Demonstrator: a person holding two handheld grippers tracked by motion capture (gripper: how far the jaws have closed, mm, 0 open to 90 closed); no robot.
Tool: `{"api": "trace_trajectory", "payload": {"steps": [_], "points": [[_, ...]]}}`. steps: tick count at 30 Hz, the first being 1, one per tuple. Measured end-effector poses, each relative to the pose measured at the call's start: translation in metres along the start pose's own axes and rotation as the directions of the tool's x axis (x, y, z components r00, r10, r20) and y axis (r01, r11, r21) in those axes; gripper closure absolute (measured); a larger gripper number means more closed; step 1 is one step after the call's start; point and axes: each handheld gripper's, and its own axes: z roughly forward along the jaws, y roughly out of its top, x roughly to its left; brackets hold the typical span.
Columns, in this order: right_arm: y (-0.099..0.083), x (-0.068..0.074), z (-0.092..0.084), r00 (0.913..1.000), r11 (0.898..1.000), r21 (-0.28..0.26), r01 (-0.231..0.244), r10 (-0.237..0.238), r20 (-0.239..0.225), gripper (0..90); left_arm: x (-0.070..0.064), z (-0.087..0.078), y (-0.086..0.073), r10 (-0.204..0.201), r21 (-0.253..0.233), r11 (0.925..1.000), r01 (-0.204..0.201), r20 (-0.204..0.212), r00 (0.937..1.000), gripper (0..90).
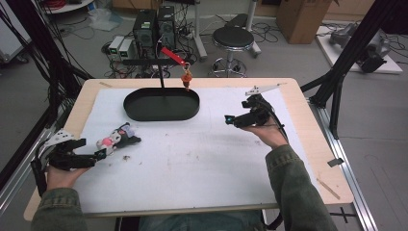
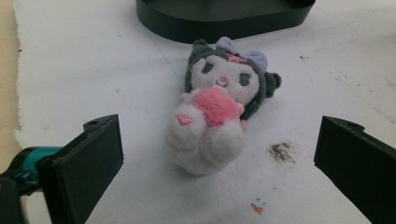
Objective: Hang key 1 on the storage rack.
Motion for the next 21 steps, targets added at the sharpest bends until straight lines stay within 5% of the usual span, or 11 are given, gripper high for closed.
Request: {"api": "trace_trajectory", "payload": {"steps": [21], "points": [[-0.068, 0.0, -0.02, 0.997, 0.997, -0.037, -0.07, 0.071, 0.031, 0.5, -0.002, 0.001, 0.0, 0.001, 0.006, 1.0, -0.001, 0.005, 1.0, 1.7]]}}
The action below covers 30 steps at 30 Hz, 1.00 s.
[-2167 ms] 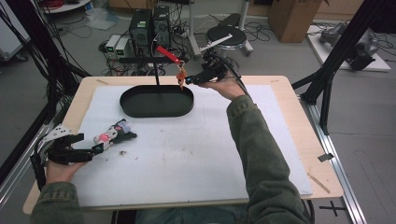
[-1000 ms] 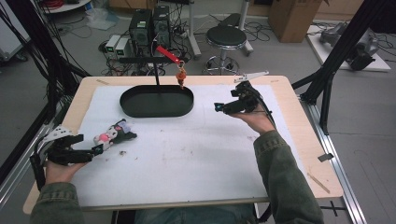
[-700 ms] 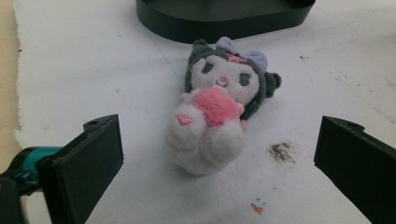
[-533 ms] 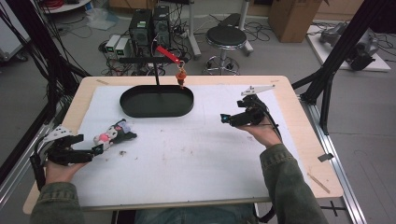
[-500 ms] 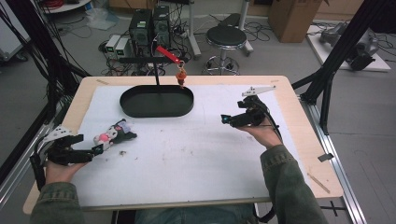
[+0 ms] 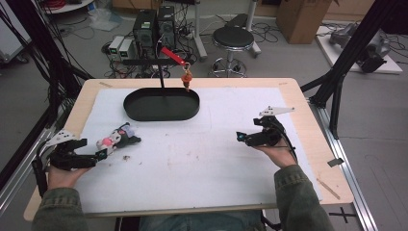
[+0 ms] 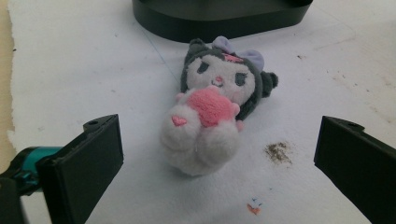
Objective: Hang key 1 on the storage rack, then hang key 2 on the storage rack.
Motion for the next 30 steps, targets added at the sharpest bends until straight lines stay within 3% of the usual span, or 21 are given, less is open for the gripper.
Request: {"api": "trace_trajectory", "payload": {"steps": [5, 12, 30], "points": [[-0.02, 0.003, -0.002, 0.9999, 1.0, 0.025, -0.009, 0.009, 0.012, 0.5, 0.0, 0.0, 0.0, 0.0, 0.005, 1.0, 0.0, -0.001, 1.0, 1.7], [-0.043, 0.007, -0.011, 0.9998, 1.0, 0.021, -0.021, 0.021, 0.008, 0.5, 0.0, 0.0, 0.001, 0.001, 0.005, 1.0, -0.001, 0.004, 1.0, 1.7], [-0.057, 0.01, -0.032, 0.9994, 1.0, -0.02, -0.019, 0.019, 0.027, 0.4, -0.004, 0.008, 0.028, 0.096, 0.048, 0.9941, -0.097, 0.029, 0.995, 1.7]]}}
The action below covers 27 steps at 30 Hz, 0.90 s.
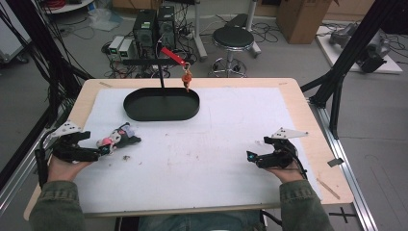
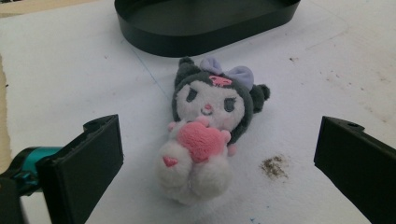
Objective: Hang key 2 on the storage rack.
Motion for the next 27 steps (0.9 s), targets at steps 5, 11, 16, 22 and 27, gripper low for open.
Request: {"api": "trace_trajectory", "payload": {"steps": [5, 11, 16, 22, 27], "points": [[-0.004, -0.002, -0.006, 0.9999, 1.0, -0.007, -0.006, 0.006, 0.009, 0.5, 0.003, 0.007, 0.003, 0.022, 0.043, 0.9988, -0.022, 0.007, 0.9997, 1.7], [-0.01, -0.004, -0.01, 0.9998, 1.0, -0.016, -0.015, 0.015, -0.012, 0.4, 0.002, 0.019, 0.016, 0.08, 0.134, 0.9873, -0.085, 0.043, 0.9959, 1.7], [-0.012, -0.004, -0.011, 0.9998, 1.0, -0.02, -0.011, 0.01, -0.016, 0.5, 0.003, 0.029, 0.024, 0.112, 0.198, 0.9726, -0.122, 0.061, 0.9918, 1.7], [-0.013, -0.005, -0.013, 0.9999, 1.0, -0.024, -0.014, 0.014, -0.008, 0.4, 0.004, 0.04, 0.035, 0.142, 0.255, 0.9539, -0.159, 0.083, 0.9863, 1.7], [-0.014, -0.005, -0.014, 0.9999, 1.0, -0.021, -0.013, 0.013, -0.009, 0.5, 0.003, 0.05, 0.041, 0.166, 0.307, 0.9325, -0.19, 0.102, 0.9809, 1.7]]}}
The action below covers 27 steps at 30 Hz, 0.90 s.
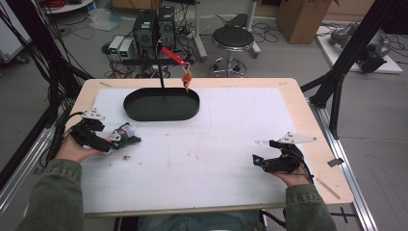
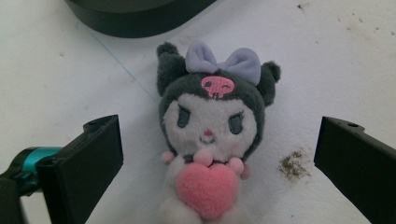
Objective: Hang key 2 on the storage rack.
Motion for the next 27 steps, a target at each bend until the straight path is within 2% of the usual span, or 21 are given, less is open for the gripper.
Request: {"api": "trace_trajectory", "payload": {"steps": [7, 10, 14, 19, 21, 23, 24, 26, 27], "points": [[0.0, 0.0, 0.0, 1.0, 1.0, 0.0, 0.001, -0.001, -0.002, 0.5, -0.001, 0.011, 0.012, 0.045, 0.068, 0.9967, -0.045, 0.009, 0.999, 1.7], [0.0, 0.0, 0.0, 1.0, 1.0, 0.0, 0.003, -0.003, -0.004, 0.4, 0.0, 0.019, 0.016, 0.064, 0.129, 0.9896, -0.063, -0.003, 0.998, 1.7], [0.0, 0.001, 0.0, 0.9999, 1.0, 0.0, 0.008, -0.008, -0.009, 0.5, 0.001, 0.026, 0.022, 0.071, 0.165, 0.9838, -0.07, 0.003, 0.9975, 1.7], [-0.001, 0.0, 0.001, 0.9999, 1.0, 0.004, 0.003, -0.003, -0.01, 0.5, 0.001, 0.036, 0.025, 0.088, 0.225, 0.9705, -0.088, 0.01, 0.9961, 1.7], [-0.001, 0.001, 0.001, 0.9999, 1.0, 0.004, 0.006, -0.006, -0.011, 0.5, 0.001, 0.04, 0.027, 0.07, 0.252, 0.9649, -0.074, 0.028, 0.9972, 1.7], [-0.001, 0.001, 0.001, 0.9999, 1.0, 0.004, 0.009, -0.009, -0.013, 0.5, -0.002, 0.045, 0.028, 0.082, 0.282, 0.9554, -0.086, 0.027, 0.9963, 2.7], [-0.001, 0.001, 0.001, 0.9999, 1.0, 0.007, 0.011, -0.011, -0.012, 0.5, -0.003, 0.048, 0.028, 0.083, 0.286, 0.954, -0.089, 0.031, 0.996, 2.8], [-0.001, 0.001, 0.002, 0.9999, 1.0, 0.01, 0.009, -0.009, -0.014, 0.5, -0.004, 0.052, 0.029, 0.101, 0.308, 0.9452, -0.107, 0.034, 0.9943, 4.9], [-0.001, 0.001, 0.002, 0.9998, 1.0, 0.01, 0.011, -0.01, -0.018, 0.5, -0.005, 0.053, 0.028, 0.099, 0.31, 0.9451, -0.103, 0.028, 0.9946, 6.4]]}}
